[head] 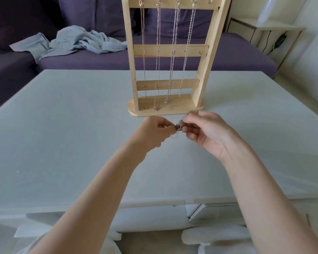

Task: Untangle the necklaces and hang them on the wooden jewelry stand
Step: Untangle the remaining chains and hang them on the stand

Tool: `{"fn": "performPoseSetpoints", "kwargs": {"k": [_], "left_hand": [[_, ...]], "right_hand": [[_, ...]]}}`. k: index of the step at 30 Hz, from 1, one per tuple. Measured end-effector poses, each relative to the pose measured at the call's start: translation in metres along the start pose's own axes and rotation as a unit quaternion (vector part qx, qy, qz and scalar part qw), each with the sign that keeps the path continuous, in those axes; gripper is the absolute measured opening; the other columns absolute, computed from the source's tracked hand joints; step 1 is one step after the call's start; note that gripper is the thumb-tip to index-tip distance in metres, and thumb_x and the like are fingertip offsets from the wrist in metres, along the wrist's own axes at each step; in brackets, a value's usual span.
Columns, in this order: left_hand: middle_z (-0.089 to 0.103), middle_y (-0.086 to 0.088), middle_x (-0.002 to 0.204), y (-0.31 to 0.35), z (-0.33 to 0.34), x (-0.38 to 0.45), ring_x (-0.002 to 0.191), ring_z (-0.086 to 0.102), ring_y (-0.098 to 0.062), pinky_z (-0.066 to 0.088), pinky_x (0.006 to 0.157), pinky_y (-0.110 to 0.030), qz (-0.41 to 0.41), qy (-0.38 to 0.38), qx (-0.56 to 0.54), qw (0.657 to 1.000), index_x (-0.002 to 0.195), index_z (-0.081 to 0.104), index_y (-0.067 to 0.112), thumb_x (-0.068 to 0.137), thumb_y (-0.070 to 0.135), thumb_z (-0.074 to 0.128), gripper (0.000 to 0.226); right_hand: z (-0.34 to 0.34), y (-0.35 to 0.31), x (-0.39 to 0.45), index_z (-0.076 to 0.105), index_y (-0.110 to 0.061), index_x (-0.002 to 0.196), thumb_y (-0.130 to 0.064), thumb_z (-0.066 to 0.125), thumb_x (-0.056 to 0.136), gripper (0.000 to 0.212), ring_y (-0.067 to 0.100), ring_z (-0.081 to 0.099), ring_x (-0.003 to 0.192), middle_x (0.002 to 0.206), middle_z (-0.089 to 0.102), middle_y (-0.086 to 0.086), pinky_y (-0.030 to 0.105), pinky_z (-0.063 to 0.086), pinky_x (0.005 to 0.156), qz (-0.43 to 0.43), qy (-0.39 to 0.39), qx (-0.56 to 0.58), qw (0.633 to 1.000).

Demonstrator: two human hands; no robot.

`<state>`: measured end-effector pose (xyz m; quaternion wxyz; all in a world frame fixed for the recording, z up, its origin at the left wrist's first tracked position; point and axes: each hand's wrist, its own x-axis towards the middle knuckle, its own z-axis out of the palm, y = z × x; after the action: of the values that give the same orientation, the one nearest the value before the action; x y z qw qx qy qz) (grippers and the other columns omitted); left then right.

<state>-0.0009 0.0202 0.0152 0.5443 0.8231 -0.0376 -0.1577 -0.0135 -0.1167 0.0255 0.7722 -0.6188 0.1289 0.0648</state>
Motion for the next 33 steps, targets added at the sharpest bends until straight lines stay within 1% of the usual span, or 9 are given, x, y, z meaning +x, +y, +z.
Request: {"fn": "performPoseSetpoints", "kwargs": {"k": [6,10,16,18,22,25,27,30,33], "left_hand": [[0.045,0.008,0.056,0.005,-0.004,-0.001,0.045,0.034,-0.007,0.031,0.051,-0.016,-0.009,-0.052,-0.079,0.995,0.075,0.071,0.018,0.086,0.018,0.058,0.017],[0.043,0.01,0.048,0.004,-0.003,0.0,0.045,0.031,-0.009,0.028,0.047,-0.015,-0.005,-0.037,-0.037,0.999,0.076,0.071,0.018,0.086,0.017,0.056,0.018],[0.049,0.007,0.054,-0.002,-0.012,0.002,0.043,0.033,-0.006,0.031,0.046,-0.013,-0.026,0.011,-0.102,0.994,0.084,0.07,0.012,0.086,0.019,0.063,0.011],[0.049,0.007,0.054,-0.003,-0.015,0.003,0.039,0.032,-0.004,0.03,0.043,-0.012,-0.02,0.04,-0.113,0.993,0.084,0.069,0.01,0.087,0.018,0.063,0.011],[0.047,0.013,0.041,-0.003,-0.009,0.005,0.044,0.036,-0.005,0.029,0.044,-0.013,0.031,0.086,-0.027,0.995,0.074,0.067,0.013,0.087,0.015,0.06,0.016],[0.048,0.005,0.052,-0.002,-0.003,0.005,0.045,0.037,-0.006,0.03,0.047,-0.015,0.038,0.065,0.028,0.997,0.074,0.068,0.012,0.089,0.017,0.058,0.019],[0.042,-0.004,0.067,-0.001,-0.002,0.005,0.055,0.035,-0.013,0.032,0.055,-0.022,0.021,0.039,0.035,0.998,0.08,0.07,0.01,0.09,0.019,0.056,0.019],[0.034,-0.003,0.07,0.001,-0.004,0.003,0.06,0.031,-0.015,0.034,0.059,-0.024,0.009,0.032,0.007,0.999,0.09,0.071,0.001,0.09,0.02,0.057,0.023],[0.034,-0.005,0.075,0.003,-0.007,0.001,0.061,0.032,-0.014,0.036,0.062,-0.023,0.002,0.026,-0.02,0.999,0.089,0.072,0.01,0.089,0.023,0.059,0.02]], "right_hand": [[0.0,0.0,0.003,0.049,-0.011,0.065,0.003,0.049,0.088,0.028,0.01,0.042,0.049,0.06,0.052,0.003,0.017,0.029,0.039,0.0,-0.032,0.141,0.99],[0.001,0.002,0.005,0.052,-0.013,0.061,0.0,0.052,0.087,0.029,0.01,0.042,0.05,0.06,0.051,0.002,0.017,0.032,0.039,-0.006,-0.025,0.076,0.997],[-0.002,0.0,0.004,0.056,-0.01,0.075,0.006,0.062,0.083,0.019,0.01,0.046,0.053,0.063,0.056,0.002,0.017,0.039,0.044,-0.034,-0.026,0.026,0.999],[-0.003,0.001,0.003,0.06,-0.008,0.076,0.006,0.063,0.081,0.016,0.009,0.048,0.053,0.064,0.057,0.002,0.016,0.042,0.047,-0.046,-0.017,-0.044,0.998],[-0.003,0.006,0.003,0.067,-0.009,0.075,0.003,0.064,0.081,0.014,0.009,0.047,0.05,0.064,0.057,0.003,0.017,0.043,0.054,-0.073,-0.008,-0.231,0.97],[-0.005,0.01,0.006,0.07,-0.011,0.069,-0.002,0.062,0.08,0.017,0.015,0.046,0.054,0.061,0.056,0.003,0.024,0.041,0.06,-0.09,0.018,-0.304,0.948],[-0.006,0.011,0.007,0.07,-0.005,0.07,-0.006,0.062,0.079,0.013,0.016,0.046,0.056,0.06,0.055,0.002,0.026,0.041,0.06,-0.09,0.037,-0.311,0.945],[-0.005,0.01,0.007,0.068,-0.004,0.067,-0.008,0.06,0.082,0.017,0.015,0.045,0.054,0.058,0.053,0.001,0.023,0.04,0.054,-0.078,0.052,-0.279,0.956],[-0.004,0.007,0.006,0.064,-0.008,0.063,-0.008,0.057,0.084,0.022,0.012,0.043,0.05,0.056,0.051,0.0,0.018,0.037,0.046,-0.071,0.061,-0.242,0.966]]}}
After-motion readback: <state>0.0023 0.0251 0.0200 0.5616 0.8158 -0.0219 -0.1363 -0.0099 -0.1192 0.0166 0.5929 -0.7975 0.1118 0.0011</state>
